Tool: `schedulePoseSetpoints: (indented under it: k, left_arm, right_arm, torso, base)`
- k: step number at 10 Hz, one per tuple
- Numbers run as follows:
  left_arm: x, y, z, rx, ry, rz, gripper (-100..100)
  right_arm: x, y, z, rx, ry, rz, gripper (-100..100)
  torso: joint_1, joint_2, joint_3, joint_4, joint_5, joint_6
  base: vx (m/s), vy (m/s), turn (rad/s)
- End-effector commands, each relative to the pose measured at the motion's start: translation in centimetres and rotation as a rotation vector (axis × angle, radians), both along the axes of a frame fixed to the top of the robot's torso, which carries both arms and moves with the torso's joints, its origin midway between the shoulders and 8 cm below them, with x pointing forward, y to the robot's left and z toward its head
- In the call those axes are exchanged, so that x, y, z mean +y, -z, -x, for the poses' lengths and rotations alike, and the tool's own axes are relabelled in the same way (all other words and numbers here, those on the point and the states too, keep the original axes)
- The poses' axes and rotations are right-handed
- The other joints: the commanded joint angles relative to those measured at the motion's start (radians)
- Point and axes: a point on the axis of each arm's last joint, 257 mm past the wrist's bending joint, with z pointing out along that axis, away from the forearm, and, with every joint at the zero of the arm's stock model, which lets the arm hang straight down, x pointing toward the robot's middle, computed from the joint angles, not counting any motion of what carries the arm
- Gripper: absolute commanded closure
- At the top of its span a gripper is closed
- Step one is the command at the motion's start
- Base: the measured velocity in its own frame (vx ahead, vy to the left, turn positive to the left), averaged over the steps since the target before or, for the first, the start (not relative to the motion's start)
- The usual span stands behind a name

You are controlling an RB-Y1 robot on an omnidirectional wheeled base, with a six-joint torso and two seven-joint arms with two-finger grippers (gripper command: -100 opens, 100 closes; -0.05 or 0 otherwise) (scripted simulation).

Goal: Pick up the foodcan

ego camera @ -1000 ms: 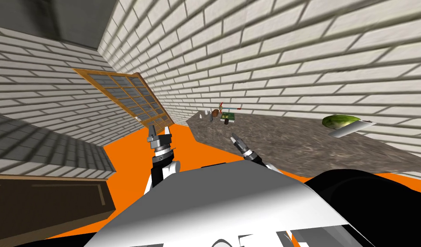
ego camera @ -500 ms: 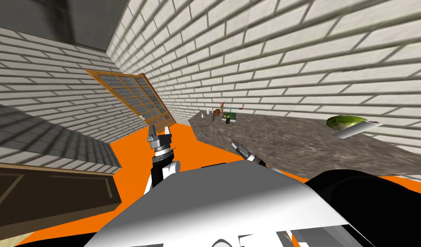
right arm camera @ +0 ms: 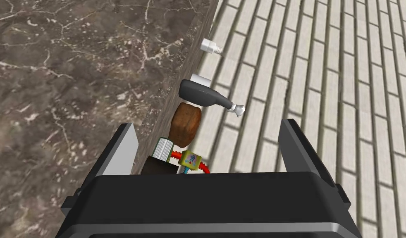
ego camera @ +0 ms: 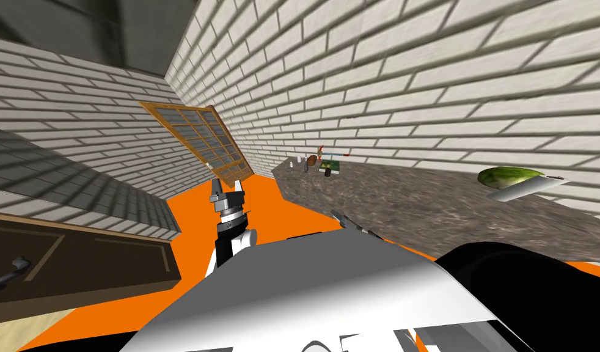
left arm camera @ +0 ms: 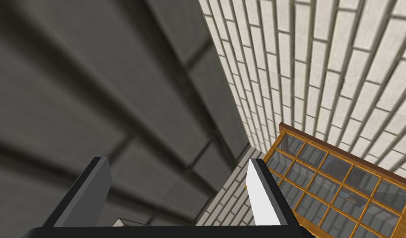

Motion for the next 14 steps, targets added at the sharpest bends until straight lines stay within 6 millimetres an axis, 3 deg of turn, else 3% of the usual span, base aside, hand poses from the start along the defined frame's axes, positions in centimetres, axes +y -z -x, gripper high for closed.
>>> schedulePoseSetpoints:
  k: [1,2,3,4,6,7,8,9,11,12,14]
  left_arm:
    - [0.0,0.0,0.0,0.000,0.000,0.000,0]
    - [0.0,0.0,0.0,0.000,0.000,0.000,0]
    - [0.0,0.0,0.0,0.000,0.000,0.000,0]
    - [0.0,0.0,0.0,0.000,0.000,0.000,0]
    - [0.0,0.0,0.0,0.000,0.000,0.000,0]
    - [0.0,0.0,0.0,0.000,0.000,0.000,0]
    - [0.0,0.0,0.0,0.000,0.000,0.000,0]
    - [0.0,0.0,0.0,0.000,0.000,0.000,0]
    - [0.0,0.0,0.0,0.000,0.000,0.000,0]
    - [0.0,0.0,0.0,0.000,0.000,0.000,0]
    - [0.0,0.0,0.0,0.000,0.000,0.000,0]
  right_arm:
    - [-0.5,1.4,1.1,0.032,-0.036,0.044,-100]
    - [-1.0,3.4,2.9,0.079,-0.061,0.081,-100]
    - [-1.4,3.5,3.1,0.087,-0.082,0.104,-100]
    - [-2.0,5.2,5.0,0.129,-0.113,0.142,-100]
    - [-2.7,5.5,5.4,0.142,-0.136,0.174,-100]
    - [-3.7,7.2,7.4,0.187,-0.168,0.219,-100]
    - [-4.3,7.3,7.6,0.195,-0.189,0.243,-100]
    - [-5.4,8.8,9.6,0.237,-0.218,0.286,-100]
    - [-6.3,8.8,9.9,0.247,-0.244,0.316,-100]
    - [-7.8,10.1,11.9,0.288,-0.280,0.368,-100]
    - [-8.5,10.0,12.0,0.296,-0.301,0.392,-100]
  torso:
    - [0.000,0.000,0.000,0.000,0.000,0.000]
    - [0.000,0.000,0.000,0.000,0.000,0.000]
    - [0.000,-0.001,-0.001,0.000,0.000,0.000]
    - [0.000,-0.001,-0.001,0.000,0.000,0.000]
    - [0.000,-0.002,-0.001,0.000,0.000,0.000]
    - [-0.001,-0.002,-0.001,0.000,0.000,0.000]
    - [-0.001,-0.002,-0.001,0.000,0.000,0.000]
    - [-0.001,-0.003,-0.002,-0.001,0.000,0.000]
    - [-0.001,-0.004,-0.002,-0.001,0.000,0.000]
    - [-0.001,-0.003,-0.002,-0.001,0.000,0.000]
    - [-0.001,-0.004,-0.002,-0.001,0.000,0.000]
  base:
    - [0.002,0.022,0.043]
    - [0.012,0.026,0.080]
    - [0.011,0.021,0.050]
    - [0.018,0.026,0.125]
    - [0.015,0.012,0.008]
    - [0.025,0.009,0.078]
    - [0.032,0.012,0.070]
    - [0.059,0.017,0.113]
    - [0.034,0.006,0.022]
    - [0.042,0.008,0.125]
    - [0.042,0.002,0.022]
